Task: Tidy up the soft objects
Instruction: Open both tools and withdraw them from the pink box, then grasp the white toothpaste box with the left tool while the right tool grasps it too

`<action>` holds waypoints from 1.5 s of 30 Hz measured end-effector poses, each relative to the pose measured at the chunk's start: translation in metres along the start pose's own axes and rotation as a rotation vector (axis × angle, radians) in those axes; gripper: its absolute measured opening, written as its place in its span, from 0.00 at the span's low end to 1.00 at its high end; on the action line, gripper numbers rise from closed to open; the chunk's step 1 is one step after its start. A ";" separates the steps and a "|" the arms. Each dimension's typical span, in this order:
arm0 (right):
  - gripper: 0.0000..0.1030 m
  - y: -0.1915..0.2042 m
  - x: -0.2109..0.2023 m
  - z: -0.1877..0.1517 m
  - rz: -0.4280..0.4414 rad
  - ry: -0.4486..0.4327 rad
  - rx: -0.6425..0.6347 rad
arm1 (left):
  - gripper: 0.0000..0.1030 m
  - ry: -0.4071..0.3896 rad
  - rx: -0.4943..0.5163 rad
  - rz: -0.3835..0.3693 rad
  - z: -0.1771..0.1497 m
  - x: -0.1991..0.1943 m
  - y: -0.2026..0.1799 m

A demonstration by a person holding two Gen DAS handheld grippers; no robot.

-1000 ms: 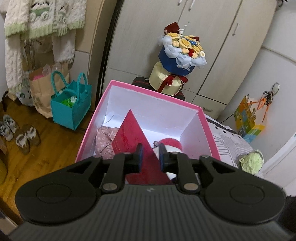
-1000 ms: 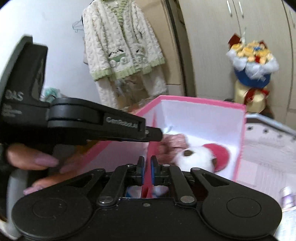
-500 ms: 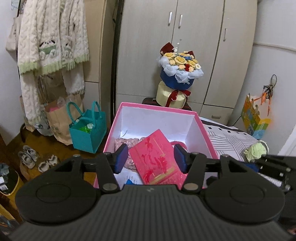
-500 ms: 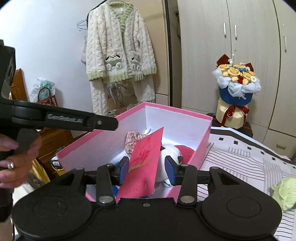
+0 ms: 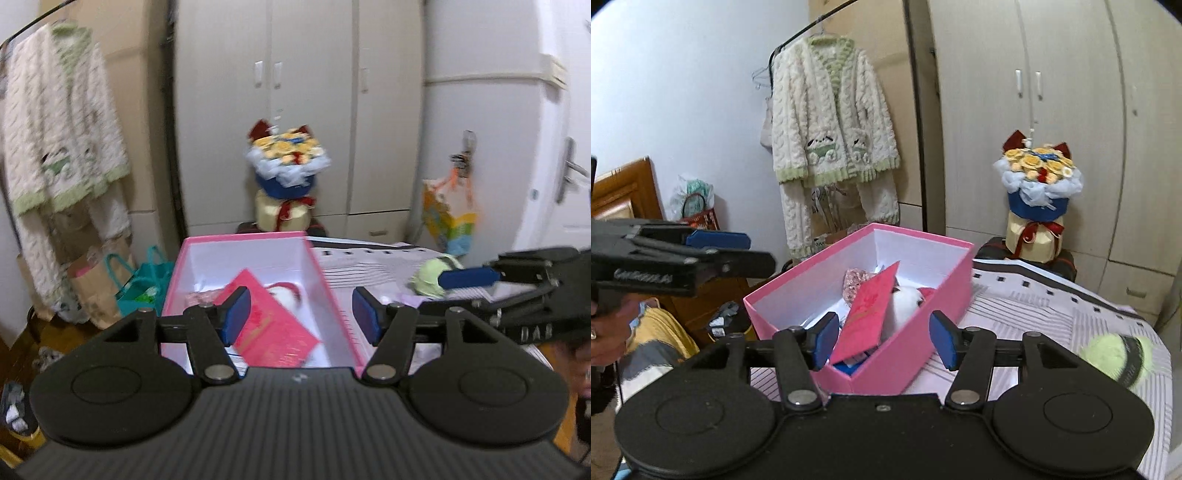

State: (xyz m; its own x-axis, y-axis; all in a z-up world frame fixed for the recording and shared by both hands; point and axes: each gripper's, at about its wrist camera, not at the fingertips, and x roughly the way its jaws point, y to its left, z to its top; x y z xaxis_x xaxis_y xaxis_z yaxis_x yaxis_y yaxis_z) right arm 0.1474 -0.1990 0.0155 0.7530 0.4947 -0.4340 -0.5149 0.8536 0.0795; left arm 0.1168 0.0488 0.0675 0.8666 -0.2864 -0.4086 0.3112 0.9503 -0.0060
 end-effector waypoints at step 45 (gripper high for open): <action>0.50 -0.090 0.070 -0.112 -0.159 0.087 -0.146 | 0.41 0.257 -0.185 -0.186 -0.068 0.212 -0.127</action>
State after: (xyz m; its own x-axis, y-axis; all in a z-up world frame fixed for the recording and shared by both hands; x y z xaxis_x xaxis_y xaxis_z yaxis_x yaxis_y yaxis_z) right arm 0.2004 -0.2602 -0.1226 0.7946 0.3344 -0.5067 -0.4509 0.8839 -0.1237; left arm 0.2344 -0.1243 -0.0804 0.6680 -0.4387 -0.6011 0.3578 0.8976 -0.2575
